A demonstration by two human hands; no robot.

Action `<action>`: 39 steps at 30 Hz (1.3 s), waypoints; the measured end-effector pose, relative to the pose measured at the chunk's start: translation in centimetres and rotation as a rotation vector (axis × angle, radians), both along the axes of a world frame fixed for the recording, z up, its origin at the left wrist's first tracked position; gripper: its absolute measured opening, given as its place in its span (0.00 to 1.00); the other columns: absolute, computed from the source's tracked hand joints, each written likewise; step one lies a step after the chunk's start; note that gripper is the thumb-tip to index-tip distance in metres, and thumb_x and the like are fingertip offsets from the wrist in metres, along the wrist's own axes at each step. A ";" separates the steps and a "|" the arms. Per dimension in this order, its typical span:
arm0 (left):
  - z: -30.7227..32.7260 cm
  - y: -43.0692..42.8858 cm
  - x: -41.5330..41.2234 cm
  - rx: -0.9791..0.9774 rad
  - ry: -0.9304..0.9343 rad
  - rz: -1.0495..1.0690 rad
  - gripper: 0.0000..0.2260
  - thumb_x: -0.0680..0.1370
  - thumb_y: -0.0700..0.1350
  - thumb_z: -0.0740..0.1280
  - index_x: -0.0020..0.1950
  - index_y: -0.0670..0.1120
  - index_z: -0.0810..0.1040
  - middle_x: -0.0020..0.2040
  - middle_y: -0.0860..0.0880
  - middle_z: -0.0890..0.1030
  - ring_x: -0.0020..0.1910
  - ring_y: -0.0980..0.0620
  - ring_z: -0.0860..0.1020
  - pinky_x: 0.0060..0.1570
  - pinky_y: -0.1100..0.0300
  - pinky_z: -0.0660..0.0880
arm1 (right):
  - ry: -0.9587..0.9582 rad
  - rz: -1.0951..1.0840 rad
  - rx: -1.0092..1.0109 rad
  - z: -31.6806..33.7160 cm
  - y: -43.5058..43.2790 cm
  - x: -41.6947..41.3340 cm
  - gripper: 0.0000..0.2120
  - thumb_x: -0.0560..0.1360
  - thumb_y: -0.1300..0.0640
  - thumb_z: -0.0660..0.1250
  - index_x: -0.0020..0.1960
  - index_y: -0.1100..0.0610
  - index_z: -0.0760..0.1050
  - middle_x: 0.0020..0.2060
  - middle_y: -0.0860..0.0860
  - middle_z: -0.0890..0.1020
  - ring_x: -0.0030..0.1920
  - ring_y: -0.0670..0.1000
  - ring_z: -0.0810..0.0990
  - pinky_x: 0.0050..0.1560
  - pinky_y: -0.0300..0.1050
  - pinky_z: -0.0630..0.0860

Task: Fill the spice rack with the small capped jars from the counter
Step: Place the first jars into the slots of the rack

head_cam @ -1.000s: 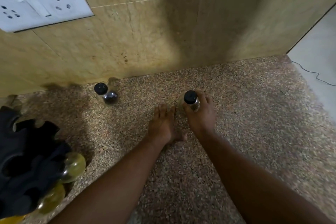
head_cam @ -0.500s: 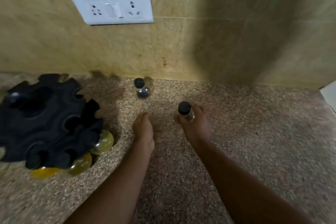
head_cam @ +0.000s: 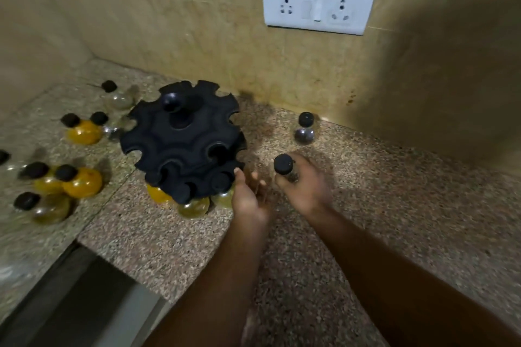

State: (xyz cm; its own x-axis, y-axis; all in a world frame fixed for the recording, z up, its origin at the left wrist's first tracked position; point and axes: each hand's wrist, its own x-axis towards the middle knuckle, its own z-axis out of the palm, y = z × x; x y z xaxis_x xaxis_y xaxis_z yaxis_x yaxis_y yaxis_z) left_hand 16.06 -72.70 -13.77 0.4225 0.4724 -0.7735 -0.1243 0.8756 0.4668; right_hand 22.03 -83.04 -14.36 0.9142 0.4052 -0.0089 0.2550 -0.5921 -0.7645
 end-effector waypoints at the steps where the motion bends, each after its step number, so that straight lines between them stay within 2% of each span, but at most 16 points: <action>1: -0.2 0.3 -0.6 -0.003 0.007 0.015 0.16 0.78 0.62 0.67 0.50 0.48 0.79 0.36 0.54 0.78 0.30 0.55 0.72 0.35 0.59 0.71 | 0.003 0.031 -0.007 0.0 0.7 -0.4 0.28 0.71 0.46 0.74 0.69 0.46 0.74 0.63 0.48 0.79 0.62 0.52 0.78 0.59 0.47 0.76; 3: 0.2 0.6 -2.0 0.006 0.030 0.044 0.14 0.80 0.59 0.65 0.46 0.49 0.77 0.35 0.54 0.75 0.30 0.56 0.70 0.35 0.59 0.68 | 0.012 0.101 -0.022 0.2 1.9 -1.2 0.26 0.71 0.48 0.75 0.68 0.46 0.75 0.62 0.48 0.79 0.61 0.52 0.78 0.56 0.44 0.74; 6: 0.4 1.3 -3.8 0.008 0.032 0.098 0.14 0.82 0.55 0.63 0.43 0.48 0.76 0.27 0.53 0.77 0.24 0.57 0.73 0.40 0.64 0.73 | -0.001 0.192 -0.061 0.1 3.3 -2.3 0.26 0.70 0.46 0.75 0.67 0.44 0.75 0.61 0.48 0.79 0.60 0.54 0.79 0.58 0.50 0.77; 8: 0.5 2.2 -5.3 0.034 0.000 0.112 0.14 0.83 0.53 0.61 0.44 0.46 0.77 0.24 0.53 0.78 0.20 0.58 0.73 0.32 0.69 0.73 | -0.015 0.270 -0.082 0.2 4.6 -3.4 0.25 0.71 0.47 0.76 0.67 0.44 0.75 0.62 0.49 0.77 0.61 0.54 0.78 0.59 0.50 0.77; 9: 0.5 2.6 -5.9 0.056 -0.001 0.094 0.14 0.84 0.53 0.61 0.45 0.46 0.77 0.25 0.53 0.78 0.19 0.58 0.73 0.27 0.69 0.72 | -0.027 0.283 -0.081 0.2 5.0 -3.8 0.26 0.71 0.47 0.76 0.67 0.44 0.75 0.64 0.48 0.75 0.62 0.54 0.77 0.61 0.50 0.76; 10: 0.4 3.1 -6.7 0.081 0.009 0.072 0.14 0.84 0.53 0.60 0.46 0.46 0.78 0.26 0.53 0.79 0.20 0.58 0.73 0.27 0.67 0.71 | -0.043 0.296 -0.078 0.2 5.6 -4.4 0.26 0.71 0.47 0.77 0.67 0.44 0.75 0.66 0.48 0.73 0.64 0.54 0.76 0.63 0.51 0.75; 13: 0.0 4.3 -8.6 0.144 0.059 -0.076 0.14 0.83 0.54 0.62 0.43 0.48 0.78 0.28 0.55 0.75 0.24 0.58 0.69 0.32 0.60 0.67 | -0.054 0.292 -0.061 0.5 6.9 -5.4 0.28 0.71 0.48 0.78 0.69 0.46 0.75 0.77 0.48 0.64 0.71 0.53 0.72 0.68 0.50 0.73; 16: -0.3 5.7 -10.1 0.147 0.046 -0.217 0.14 0.82 0.55 0.63 0.42 0.49 0.78 0.29 0.55 0.71 0.26 0.57 0.68 0.29 0.61 0.63 | -0.039 0.278 -0.071 0.9 7.7 -5.6 0.28 0.70 0.48 0.79 0.69 0.46 0.76 0.80 0.48 0.59 0.72 0.53 0.71 0.66 0.46 0.72; 21: 0.4 7.7 -11.7 0.143 0.043 -0.411 0.14 0.81 0.58 0.63 0.40 0.52 0.76 0.30 0.56 0.69 0.28 0.57 0.67 0.27 0.62 0.61 | 0.004 0.249 -0.029 1.2 8.9 -5.7 0.29 0.68 0.46 0.80 0.67 0.48 0.77 0.77 0.48 0.65 0.66 0.50 0.75 0.61 0.44 0.71; 27: 0.3 8.1 -11.7 0.150 0.046 -0.451 0.15 0.82 0.57 0.63 0.39 0.51 0.76 0.30 0.55 0.70 0.28 0.57 0.73 0.28 0.63 0.62 | 0.040 0.193 0.020 0.9 9.4 -5.8 0.32 0.65 0.45 0.82 0.65 0.45 0.74 0.66 0.45 0.73 0.56 0.47 0.76 0.51 0.46 0.77; 30: 0.2 6.9 -11.1 0.199 0.029 -0.372 0.13 0.83 0.53 0.61 0.44 0.50 0.80 0.33 0.54 0.75 0.32 0.56 0.75 0.29 0.61 0.62 | 0.069 0.180 0.034 0.4 9.4 -5.1 0.39 0.63 0.43 0.82 0.69 0.44 0.70 0.67 0.46 0.74 0.62 0.51 0.77 0.55 0.51 0.78; 33: -0.2 4.5 -10.9 0.343 0.126 -0.319 0.11 0.83 0.47 0.62 0.47 0.48 0.83 0.35 0.50 0.81 0.31 0.53 0.77 0.28 0.60 0.66 | 0.133 0.201 0.057 0.1 9.0 -4.8 0.44 0.64 0.40 0.80 0.74 0.42 0.63 0.70 0.45 0.73 0.65 0.52 0.77 0.60 0.54 0.77; 36: -1.2 2.3 -10.5 0.381 0.218 -0.362 0.11 0.81 0.44 0.65 0.45 0.43 0.84 0.35 0.44 0.83 0.31 0.47 0.77 0.25 0.60 0.68 | 0.200 0.179 0.109 -0.4 7.5 -4.5 0.44 0.64 0.40 0.80 0.74 0.36 0.59 0.72 0.44 0.72 0.65 0.52 0.78 0.61 0.60 0.78; 39: -1.7 1.0 -8.4 0.401 0.284 -0.471 0.09 0.80 0.43 0.66 0.47 0.39 0.83 0.33 0.45 0.83 0.25 0.50 0.75 0.20 0.65 0.64 | 0.222 0.124 0.089 -1.0 5.2 -3.3 0.41 0.69 0.42 0.78 0.75 0.38 0.59 0.72 0.46 0.73 0.66 0.52 0.77 0.64 0.58 0.76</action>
State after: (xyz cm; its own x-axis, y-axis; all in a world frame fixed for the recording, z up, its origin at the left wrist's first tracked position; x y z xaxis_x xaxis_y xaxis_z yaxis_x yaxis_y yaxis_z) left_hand 7.62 -71.67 -15.48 0.4596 0.5610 -0.6885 0.4034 0.5588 0.7246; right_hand 18.75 -77.83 -15.32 0.8374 0.5219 -0.1626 0.1419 -0.4948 -0.8574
